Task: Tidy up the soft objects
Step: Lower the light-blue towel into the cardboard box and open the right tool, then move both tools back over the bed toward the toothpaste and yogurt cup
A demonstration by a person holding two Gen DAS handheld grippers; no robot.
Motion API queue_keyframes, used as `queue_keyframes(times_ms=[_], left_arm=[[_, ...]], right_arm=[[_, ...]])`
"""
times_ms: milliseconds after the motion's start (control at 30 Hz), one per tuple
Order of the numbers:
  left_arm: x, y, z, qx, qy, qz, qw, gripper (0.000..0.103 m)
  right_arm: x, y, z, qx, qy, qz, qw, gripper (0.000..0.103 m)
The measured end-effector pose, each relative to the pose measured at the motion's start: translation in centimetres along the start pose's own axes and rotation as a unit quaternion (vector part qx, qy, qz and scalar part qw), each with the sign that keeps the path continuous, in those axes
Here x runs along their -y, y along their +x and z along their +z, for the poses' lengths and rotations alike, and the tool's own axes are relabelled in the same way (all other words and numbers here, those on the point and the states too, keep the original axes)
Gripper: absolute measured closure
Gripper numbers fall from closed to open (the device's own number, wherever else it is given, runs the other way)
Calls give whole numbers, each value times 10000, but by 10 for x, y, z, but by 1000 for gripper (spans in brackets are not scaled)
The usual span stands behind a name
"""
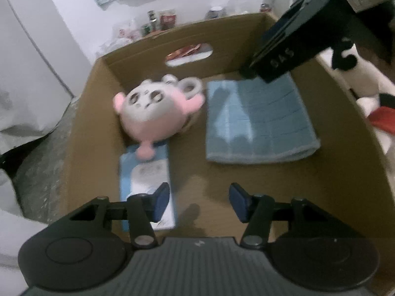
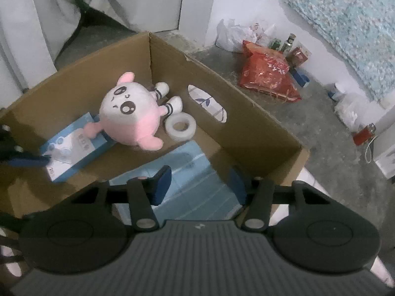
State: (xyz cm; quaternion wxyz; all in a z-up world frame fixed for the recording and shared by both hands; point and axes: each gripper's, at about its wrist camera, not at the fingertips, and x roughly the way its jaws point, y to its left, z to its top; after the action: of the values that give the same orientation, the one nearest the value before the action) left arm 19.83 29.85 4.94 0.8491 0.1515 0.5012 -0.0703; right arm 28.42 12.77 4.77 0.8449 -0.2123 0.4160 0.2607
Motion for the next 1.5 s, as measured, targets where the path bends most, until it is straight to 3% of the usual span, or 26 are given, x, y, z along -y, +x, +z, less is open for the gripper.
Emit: queue_keyframes(times_ms=[33, 133, 200, 267, 300, 433, 500, 533, 633, 933, 1133, 1267, 1333, 1433, 1500], left_arm=[[2, 4, 5, 66, 22, -54, 10000, 72], [8, 15, 28, 210, -87, -131, 9997, 85], [12, 24, 47, 278, -153, -327, 9990, 83], [17, 39, 67, 297, -150, -535, 9980, 70], [19, 47, 76, 247, -196, -682, 9972, 57], [29, 85, 102, -106, -455, -855, 9952, 79], [40, 108, 108, -463, -299, -683, 9961, 79], [42, 109, 109, -396, -340, -620, 9967, 80], [34, 115, 118, -496, -903, -659, 9925, 84], [24, 122, 128, -254, -1263, -398, 9909, 91], [24, 129, 140, 158, -1458, 133, 9891, 93], [25, 135, 149, 333, -1726, 320, 9839, 93], [28, 132, 150, 365, -1628, 382, 9852, 92], [28, 118, 144, 386, -1623, 220, 9857, 97], [27, 112, 142, 411, -1737, -454, 9829, 97]], right_arm=[[3, -6, -3, 170, 32, -144, 9997, 56], [21, -25, -7, 599, 441, -349, 9966, 58], [38, -39, -8, 828, 769, -302, 9931, 58], [55, -53, -11, 1032, 933, -289, 9899, 58], [61, -61, -15, 1152, 1029, -294, 9876, 58], [81, -77, -36, 1382, 1332, -86, 9814, 58], [88, -82, -47, 1433, 1338, -19, 9806, 58], [91, -84, -51, 1467, 1312, -25, 9804, 58], [97, -86, -59, 1523, 1307, 26, 9796, 58], [111, -92, -79, 1520, 1461, 172, 9774, 58], [109, -90, -82, 1466, 1360, 125, 9797, 58], [108, -90, -81, 1495, 1370, 106, 9792, 58], [109, -91, -81, 1525, 1378, 64, 9786, 58], [115, -101, -83, 1595, 1439, 95, 9766, 58], [122, -112, -87, 1680, 1507, 99, 9742, 58]])
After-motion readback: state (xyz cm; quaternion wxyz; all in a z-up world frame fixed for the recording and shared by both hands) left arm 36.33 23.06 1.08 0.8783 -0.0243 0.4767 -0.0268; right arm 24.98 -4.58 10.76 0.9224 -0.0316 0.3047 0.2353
